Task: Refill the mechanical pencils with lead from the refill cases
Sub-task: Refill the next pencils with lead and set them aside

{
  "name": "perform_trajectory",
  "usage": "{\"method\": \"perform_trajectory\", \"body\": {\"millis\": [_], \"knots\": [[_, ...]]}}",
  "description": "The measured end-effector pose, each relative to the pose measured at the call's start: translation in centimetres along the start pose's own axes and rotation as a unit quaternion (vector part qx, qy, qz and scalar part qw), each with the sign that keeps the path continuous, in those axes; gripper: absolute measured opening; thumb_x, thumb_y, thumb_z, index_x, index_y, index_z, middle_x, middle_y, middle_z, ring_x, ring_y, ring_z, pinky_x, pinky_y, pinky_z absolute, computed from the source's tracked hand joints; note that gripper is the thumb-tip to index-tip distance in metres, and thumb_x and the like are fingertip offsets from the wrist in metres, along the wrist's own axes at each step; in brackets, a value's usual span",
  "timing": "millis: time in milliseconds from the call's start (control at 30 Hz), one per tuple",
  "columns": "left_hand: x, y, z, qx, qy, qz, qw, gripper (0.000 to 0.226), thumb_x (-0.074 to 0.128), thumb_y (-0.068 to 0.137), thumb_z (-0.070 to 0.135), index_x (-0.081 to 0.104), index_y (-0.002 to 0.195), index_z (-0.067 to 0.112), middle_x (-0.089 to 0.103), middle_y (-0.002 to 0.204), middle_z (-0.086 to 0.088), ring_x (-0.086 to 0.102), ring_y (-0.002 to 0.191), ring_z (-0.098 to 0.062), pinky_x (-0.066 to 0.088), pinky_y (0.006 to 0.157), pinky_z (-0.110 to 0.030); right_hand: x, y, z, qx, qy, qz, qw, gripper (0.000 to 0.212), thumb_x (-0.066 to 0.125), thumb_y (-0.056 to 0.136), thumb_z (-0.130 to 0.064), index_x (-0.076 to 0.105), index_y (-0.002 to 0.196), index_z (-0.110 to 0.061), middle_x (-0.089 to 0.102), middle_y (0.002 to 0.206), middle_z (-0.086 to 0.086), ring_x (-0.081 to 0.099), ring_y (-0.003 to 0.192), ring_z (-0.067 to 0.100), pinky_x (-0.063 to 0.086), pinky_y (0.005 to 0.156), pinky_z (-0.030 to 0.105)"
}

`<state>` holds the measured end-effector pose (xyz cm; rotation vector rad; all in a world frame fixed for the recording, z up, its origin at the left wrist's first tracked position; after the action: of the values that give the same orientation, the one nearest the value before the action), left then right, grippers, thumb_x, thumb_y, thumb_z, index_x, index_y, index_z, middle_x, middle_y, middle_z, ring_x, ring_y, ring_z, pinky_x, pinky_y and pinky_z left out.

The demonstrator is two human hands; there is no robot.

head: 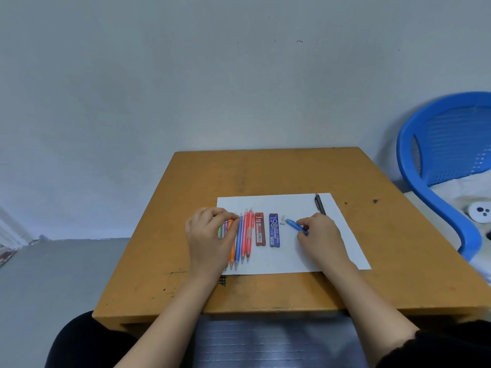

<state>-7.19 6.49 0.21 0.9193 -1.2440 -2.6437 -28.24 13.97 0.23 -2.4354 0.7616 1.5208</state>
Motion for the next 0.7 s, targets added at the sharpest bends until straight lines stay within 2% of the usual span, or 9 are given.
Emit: {"method": "perform_trajectory", "body": {"millis": [167,300,367,500,600,700], "knots": [[1.1,0.3,0.0,0.004,0.008,-0.009,1.000,0.030,0.056,0.084,0.042,0.073,0.084,0.017,0.068,0.087,0.004,0.053,0.092,-0.010,0.031,0.085,-0.029,-0.1,0.2,0.0,-0.003,0.010,0.019,1.000,0.036,0.048,0.094,-0.010,0.061,0.127,-0.017,0.059,0.111,0.004,0.056,0.099,0.017,0.045,0.084,0.025],[1.5,-0.3,-0.3,0.028,0.012,0.004,1.000,0.022,0.060,0.084,0.037,0.073,0.082,0.018,0.067,0.084,0.005,0.053,0.091,-0.010,0.028,0.082,-0.027,-0.4,0.3,-0.3,-0.022,0.033,0.053,0.998,0.036,0.050,0.094,-0.011,0.060,0.128,-0.016,0.056,0.098,0.001,0.048,0.081,0.011,0.041,0.072,0.020],[1.5,-0.6,-0.5,0.039,0.019,0.012,0.999,0.020,0.061,0.084,0.035,0.073,0.083,0.019,0.067,0.084,0.005,0.054,0.091,-0.011,0.030,0.082,-0.029,-0.6,0.3,-0.8,-0.050,0.062,0.082,0.993,0.036,0.052,0.093,-0.010,0.060,0.127,-0.014,0.052,0.092,-0.001,0.046,0.078,0.010,0.038,0.069,0.020],[1.4,-0.6,-0.4,0.065,0.035,0.029,0.997,0.019,0.062,0.085,0.033,0.073,0.083,0.018,0.067,0.085,0.004,0.055,0.091,-0.013,0.030,0.083,-0.030,-0.8,0.1,-2.3,-0.129,0.124,0.124,0.976,0.033,0.056,0.092,-0.007,0.062,0.124,-0.010,0.055,0.095,0.001,0.049,0.080,0.009,0.047,0.067,0.020],[1.4,-0.7,-0.3,0.079,0.047,0.035,0.995,0.020,0.061,0.086,0.033,0.073,0.084,0.017,0.068,0.086,0.003,0.054,0.091,-0.013,0.029,0.082,-0.029,-0.3,0.2,-3.4,-0.205,0.137,0.145,0.958,0.031,0.058,0.090,-0.001,0.065,0.120,-0.007,0.058,0.096,0.007,0.049,0.080,0.008,0.040,0.065,0.007],[1.3,-0.8,-0.2,0.087,0.059,0.040,0.994,0.019,0.063,0.085,0.033,0.074,0.085,0.016,0.068,0.086,0.003,0.054,0.092,-0.012,0.032,0.083,-0.032,0.4,0.4,-4.0,-0.245,0.138,0.153,0.947,0.028,0.058,0.089,-0.001,0.066,0.115,-0.006,0.059,0.097,0.008,0.049,0.084,0.006,0.036,0.068,0.004]]}}
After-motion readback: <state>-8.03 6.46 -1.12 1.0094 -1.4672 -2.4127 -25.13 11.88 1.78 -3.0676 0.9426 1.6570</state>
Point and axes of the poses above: each hand's wrist, its own y-axis towards the middle knuckle, its own x-axis out of the palm, z = x × y, the point moved 2 cm from there along y, towards the middle knuckle
